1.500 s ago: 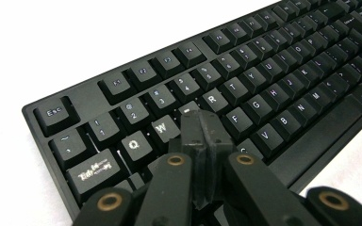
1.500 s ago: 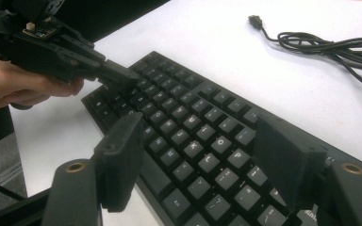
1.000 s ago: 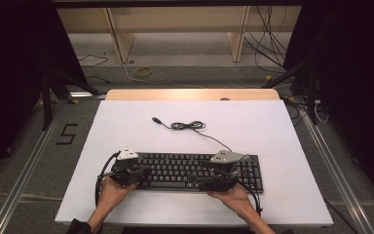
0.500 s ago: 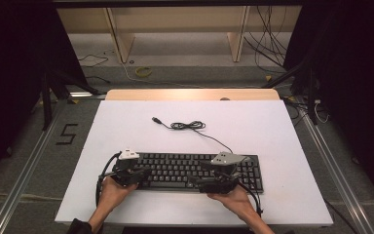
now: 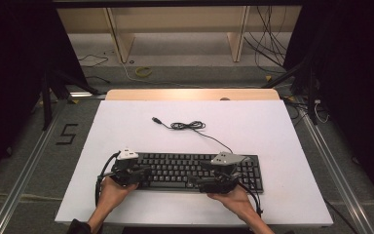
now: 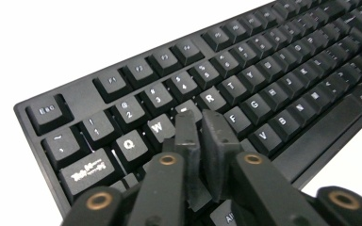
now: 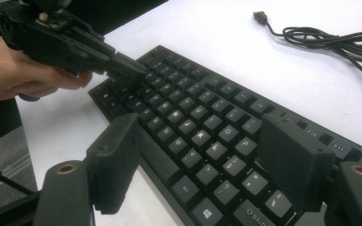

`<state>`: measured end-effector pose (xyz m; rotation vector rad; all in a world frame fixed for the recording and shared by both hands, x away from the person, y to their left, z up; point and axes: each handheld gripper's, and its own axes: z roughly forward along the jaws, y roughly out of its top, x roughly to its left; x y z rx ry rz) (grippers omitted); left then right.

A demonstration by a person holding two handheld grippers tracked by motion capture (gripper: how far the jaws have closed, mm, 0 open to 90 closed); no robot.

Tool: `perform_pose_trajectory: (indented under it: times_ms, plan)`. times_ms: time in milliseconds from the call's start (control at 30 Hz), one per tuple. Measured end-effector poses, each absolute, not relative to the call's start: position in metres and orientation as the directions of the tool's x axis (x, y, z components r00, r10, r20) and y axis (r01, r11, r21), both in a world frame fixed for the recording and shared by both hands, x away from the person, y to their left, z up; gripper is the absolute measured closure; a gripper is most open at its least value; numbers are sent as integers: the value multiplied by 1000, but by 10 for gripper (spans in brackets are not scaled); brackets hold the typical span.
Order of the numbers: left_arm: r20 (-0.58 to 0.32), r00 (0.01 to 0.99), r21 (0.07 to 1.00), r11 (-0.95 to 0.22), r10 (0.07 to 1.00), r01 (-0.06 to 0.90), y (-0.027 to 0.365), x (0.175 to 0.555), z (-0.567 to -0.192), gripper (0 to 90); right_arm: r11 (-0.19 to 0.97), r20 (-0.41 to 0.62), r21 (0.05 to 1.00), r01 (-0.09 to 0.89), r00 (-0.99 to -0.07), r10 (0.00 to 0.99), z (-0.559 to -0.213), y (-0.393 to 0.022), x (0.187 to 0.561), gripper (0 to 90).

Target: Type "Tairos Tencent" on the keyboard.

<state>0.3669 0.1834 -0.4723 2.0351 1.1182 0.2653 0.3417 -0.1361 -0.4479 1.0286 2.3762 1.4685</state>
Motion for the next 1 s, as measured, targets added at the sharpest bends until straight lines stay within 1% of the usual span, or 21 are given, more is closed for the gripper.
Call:
perform_pose_trajectory:
  times_ms: [167, 333, 400, 600, 767, 867, 1000]
  plan:
    - [-204, 588, 738, -272, 783, 617, 188, 365, -468, 742, 276, 208, 840, 467, -747, 632, -448, -136, 342, 310]
    - [-230, 594, 761, -239, 771, 604, 191, 362, -465, 610, 280, 208, 839, 468, -749, 629, -448, -134, 342, 308]
    - [-242, 599, 769, -225, 764, 598, 193, 361, -464, 577, 278, 209, 839, 468, -748, 630, -448, -133, 342, 309]
    - [-265, 594, 784, -189, 760, 592, 195, 357, -461, 425, 281, 210, 838, 468, -752, 625, -449, -129, 342, 312]
    - [-283, 596, 796, -164, 751, 583, 196, 356, -460, 347, 283, 213, 838, 466, -758, 616, -449, -124, 343, 332]
    - [-278, 599, 802, -162, 751, 575, 196, 354, -459, 322, 285, 216, 837, 466, -762, 610, -450, -122, 343, 354]
    - [-284, 599, 810, -146, 748, 568, 196, 351, -458, 303, 297, 215, 835, 463, -771, 599, -450, -117, 343, 410]
